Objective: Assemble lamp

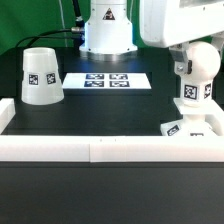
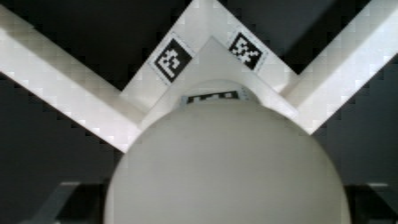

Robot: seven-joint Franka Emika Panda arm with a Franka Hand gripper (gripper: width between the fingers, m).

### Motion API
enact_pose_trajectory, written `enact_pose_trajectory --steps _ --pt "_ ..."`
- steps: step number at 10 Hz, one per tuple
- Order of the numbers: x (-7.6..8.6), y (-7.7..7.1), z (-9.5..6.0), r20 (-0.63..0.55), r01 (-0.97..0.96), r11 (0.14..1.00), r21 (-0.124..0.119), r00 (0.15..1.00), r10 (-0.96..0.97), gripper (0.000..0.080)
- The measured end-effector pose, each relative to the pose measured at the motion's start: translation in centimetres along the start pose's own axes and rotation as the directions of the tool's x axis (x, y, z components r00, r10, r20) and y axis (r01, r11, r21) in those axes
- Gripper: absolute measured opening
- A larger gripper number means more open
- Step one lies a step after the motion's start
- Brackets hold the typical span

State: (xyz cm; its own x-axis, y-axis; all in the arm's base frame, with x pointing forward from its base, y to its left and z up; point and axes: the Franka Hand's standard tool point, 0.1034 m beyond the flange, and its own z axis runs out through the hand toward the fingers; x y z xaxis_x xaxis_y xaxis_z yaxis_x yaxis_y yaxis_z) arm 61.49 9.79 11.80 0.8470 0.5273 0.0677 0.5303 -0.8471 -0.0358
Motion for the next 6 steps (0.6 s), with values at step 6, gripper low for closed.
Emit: enact_pose_trajectory --steps 6 --pt "0.10 0.36 -0.04 -0.017 -0.537 0.844 0.000 0.843 0.537 0.0580"
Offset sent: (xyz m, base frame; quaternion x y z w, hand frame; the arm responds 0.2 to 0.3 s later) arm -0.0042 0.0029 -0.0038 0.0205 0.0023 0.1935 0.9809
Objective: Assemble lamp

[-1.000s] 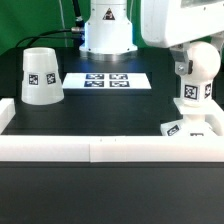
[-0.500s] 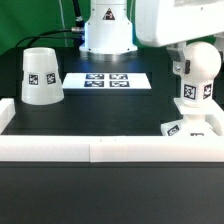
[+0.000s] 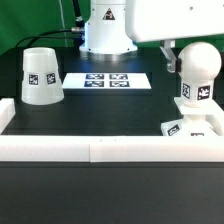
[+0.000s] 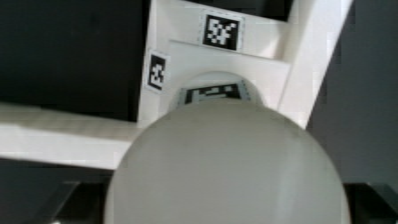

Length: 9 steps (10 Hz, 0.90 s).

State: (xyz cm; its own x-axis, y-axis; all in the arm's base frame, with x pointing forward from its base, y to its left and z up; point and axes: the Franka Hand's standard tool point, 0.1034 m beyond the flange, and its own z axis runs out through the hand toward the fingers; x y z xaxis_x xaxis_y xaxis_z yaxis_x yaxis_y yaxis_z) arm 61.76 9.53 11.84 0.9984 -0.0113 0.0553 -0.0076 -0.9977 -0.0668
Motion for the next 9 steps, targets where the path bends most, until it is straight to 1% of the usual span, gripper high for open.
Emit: enact_pose_trajectory --steps 2,4,5,6,7,9 --pt "-0.03 0.07 0.05 0.001 -0.178 0.984 0.000 0.984 0.178 0.0580" --pt "-0.17 0.09 0.15 0.007 -0.350 0.937 0.003 0.937 0.350 0.0580" --pt "-0.20 0.09 0.16 0.008 -0.405 0.914 0.003 0.914 0.405 0.0580" --pt "-0.32 0.07 0.20 0.018 -0.531 0.847 0.004 0.847 0.531 0.0580" --pt "-0.57 -0.05 0.29 0.032 -0.650 0.760 -0.001 0.760 0.649 0.0580" --pt "-0.78 -0.18 0.37 0.053 -0.775 0.632 -0.003 0.631 0.774 0.0580"
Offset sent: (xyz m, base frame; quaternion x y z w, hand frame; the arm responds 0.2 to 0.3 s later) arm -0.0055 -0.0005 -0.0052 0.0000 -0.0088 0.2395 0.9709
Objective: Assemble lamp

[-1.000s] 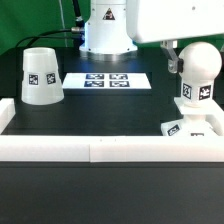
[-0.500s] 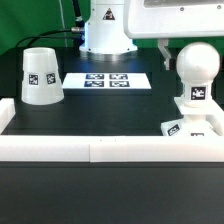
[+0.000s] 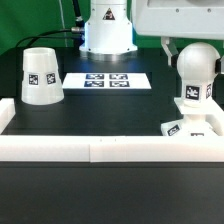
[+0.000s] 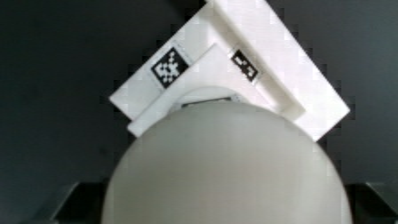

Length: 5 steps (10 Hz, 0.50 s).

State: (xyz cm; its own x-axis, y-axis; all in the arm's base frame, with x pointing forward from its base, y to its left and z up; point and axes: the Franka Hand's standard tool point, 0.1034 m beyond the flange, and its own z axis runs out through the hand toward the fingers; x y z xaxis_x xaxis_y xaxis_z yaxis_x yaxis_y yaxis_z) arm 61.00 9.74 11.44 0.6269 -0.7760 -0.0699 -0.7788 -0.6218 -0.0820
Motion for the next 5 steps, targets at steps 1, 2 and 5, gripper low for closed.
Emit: enact_pose_trajectory --steps 1,2,5 --pt "-0.01 0.01 0.02 0.007 -0.059 0.998 0.004 0.998 0.059 0.0580" --pt "0.03 0.02 0.01 0.009 -0.085 0.996 0.006 0.996 0.085 0.0580" --pt "-0.29 -0.16 0.08 0.020 -0.198 0.980 0.009 0.980 0.198 0.0655"
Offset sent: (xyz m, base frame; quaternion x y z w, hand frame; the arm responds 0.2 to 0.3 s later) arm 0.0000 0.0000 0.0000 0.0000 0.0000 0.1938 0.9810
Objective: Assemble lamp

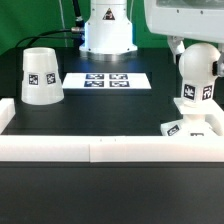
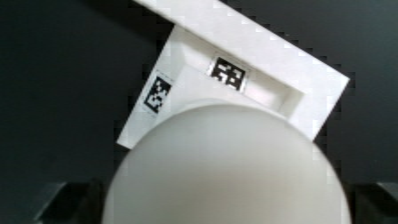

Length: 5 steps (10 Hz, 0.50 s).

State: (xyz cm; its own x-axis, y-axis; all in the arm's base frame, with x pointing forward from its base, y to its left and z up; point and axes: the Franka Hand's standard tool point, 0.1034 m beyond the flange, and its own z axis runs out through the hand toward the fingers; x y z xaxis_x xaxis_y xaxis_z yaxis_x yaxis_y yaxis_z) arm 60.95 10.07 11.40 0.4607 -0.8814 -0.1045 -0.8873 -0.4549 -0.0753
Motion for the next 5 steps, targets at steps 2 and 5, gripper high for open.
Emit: enact_pose_trajectory --steps 2,5 --pt "0.04 0.06 -0.06 0.004 0.146 0.989 -0.006 0.989 -0.146 0.0696" --pt "-0.01 0.05 -0.04 0.004 0.381 0.925 -0.006 0.925 -0.381 0.0698"
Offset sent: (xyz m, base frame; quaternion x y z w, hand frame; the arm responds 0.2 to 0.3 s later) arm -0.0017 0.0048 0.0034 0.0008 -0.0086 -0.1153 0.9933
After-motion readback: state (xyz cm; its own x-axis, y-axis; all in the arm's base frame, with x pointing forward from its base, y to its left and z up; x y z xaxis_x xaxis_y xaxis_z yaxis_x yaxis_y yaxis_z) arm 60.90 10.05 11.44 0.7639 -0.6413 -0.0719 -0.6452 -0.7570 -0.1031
